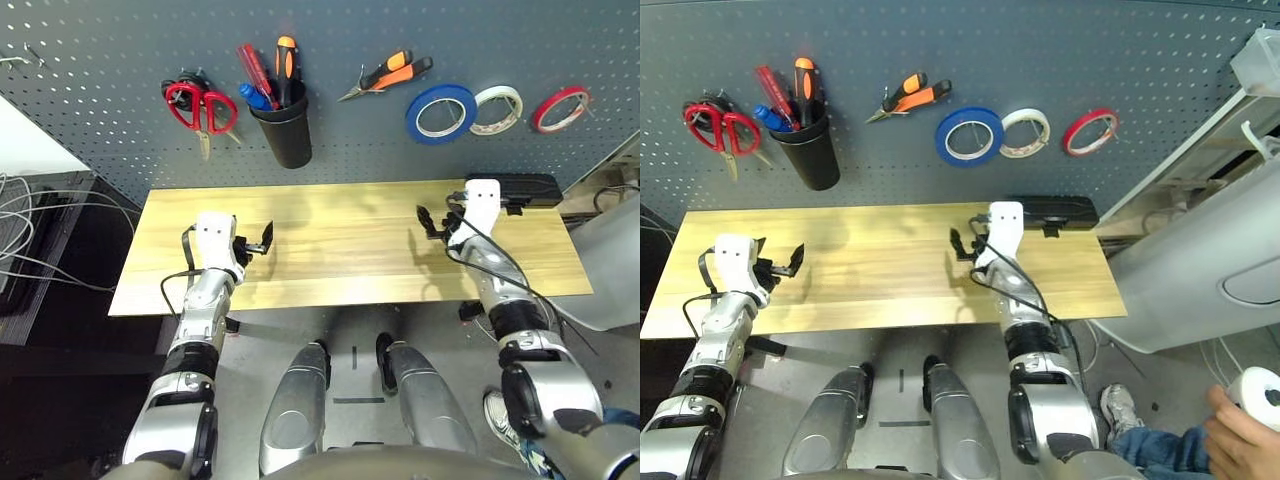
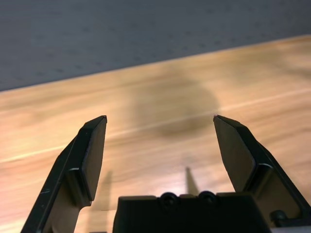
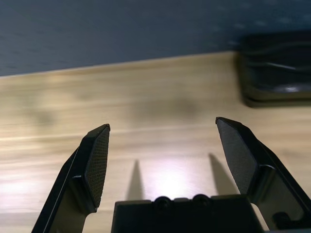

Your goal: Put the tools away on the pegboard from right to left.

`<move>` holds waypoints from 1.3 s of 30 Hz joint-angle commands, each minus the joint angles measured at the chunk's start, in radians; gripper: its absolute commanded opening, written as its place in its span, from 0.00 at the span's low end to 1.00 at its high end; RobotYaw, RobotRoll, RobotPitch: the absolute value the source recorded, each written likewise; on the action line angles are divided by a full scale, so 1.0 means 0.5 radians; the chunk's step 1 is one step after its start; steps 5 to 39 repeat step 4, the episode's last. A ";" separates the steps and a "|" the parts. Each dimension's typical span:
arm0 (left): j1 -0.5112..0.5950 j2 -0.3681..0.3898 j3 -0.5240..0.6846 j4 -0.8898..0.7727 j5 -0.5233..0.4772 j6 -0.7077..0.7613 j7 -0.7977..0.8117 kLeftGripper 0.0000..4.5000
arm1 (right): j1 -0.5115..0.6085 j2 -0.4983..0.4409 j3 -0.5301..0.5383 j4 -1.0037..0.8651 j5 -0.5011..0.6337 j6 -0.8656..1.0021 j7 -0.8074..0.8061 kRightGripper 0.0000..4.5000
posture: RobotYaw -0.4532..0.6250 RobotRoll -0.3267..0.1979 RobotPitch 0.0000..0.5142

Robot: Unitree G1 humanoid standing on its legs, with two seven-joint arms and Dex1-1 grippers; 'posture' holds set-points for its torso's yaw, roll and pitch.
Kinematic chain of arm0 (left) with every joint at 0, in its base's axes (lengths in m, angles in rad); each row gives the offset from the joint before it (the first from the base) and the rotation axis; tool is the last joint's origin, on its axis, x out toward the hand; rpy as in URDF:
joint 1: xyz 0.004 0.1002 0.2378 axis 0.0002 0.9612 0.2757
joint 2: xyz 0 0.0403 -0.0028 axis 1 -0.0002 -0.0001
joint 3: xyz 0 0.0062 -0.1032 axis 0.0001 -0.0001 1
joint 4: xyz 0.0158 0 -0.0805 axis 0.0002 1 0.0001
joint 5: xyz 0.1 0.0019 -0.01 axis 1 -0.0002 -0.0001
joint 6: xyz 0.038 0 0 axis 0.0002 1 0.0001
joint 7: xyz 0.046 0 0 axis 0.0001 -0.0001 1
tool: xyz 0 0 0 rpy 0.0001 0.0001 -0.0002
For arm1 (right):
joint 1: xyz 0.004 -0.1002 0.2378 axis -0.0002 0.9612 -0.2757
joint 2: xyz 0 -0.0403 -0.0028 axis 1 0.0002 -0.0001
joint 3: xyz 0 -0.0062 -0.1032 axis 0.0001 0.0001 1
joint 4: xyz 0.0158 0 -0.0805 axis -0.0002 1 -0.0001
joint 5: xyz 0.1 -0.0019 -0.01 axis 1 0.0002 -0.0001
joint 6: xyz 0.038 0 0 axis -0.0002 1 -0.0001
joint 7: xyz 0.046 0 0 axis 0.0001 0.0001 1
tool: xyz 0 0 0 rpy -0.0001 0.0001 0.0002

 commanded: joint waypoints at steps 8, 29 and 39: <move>-0.064 -0.041 -0.086 0.186 0.079 0.022 -0.013 1.00 | 0.035 -0.109 -0.070 0.140 -0.011 -0.053 -0.017 1.00 | 0.42 0.62 0.43; -0.064 -0.041 -0.086 0.186 0.079 0.022 -0.013 1.00 | 0.035 -0.109 -0.070 0.140 -0.011 -0.053 -0.017 1.00 | 0.42 0.62 0.43; -0.064 -0.041 -0.086 0.186 0.079 0.022 -0.013 1.00 | 0.035 -0.109 -0.070 0.140 -0.011 -0.053 -0.017 1.00 | 0.42 0.62 0.43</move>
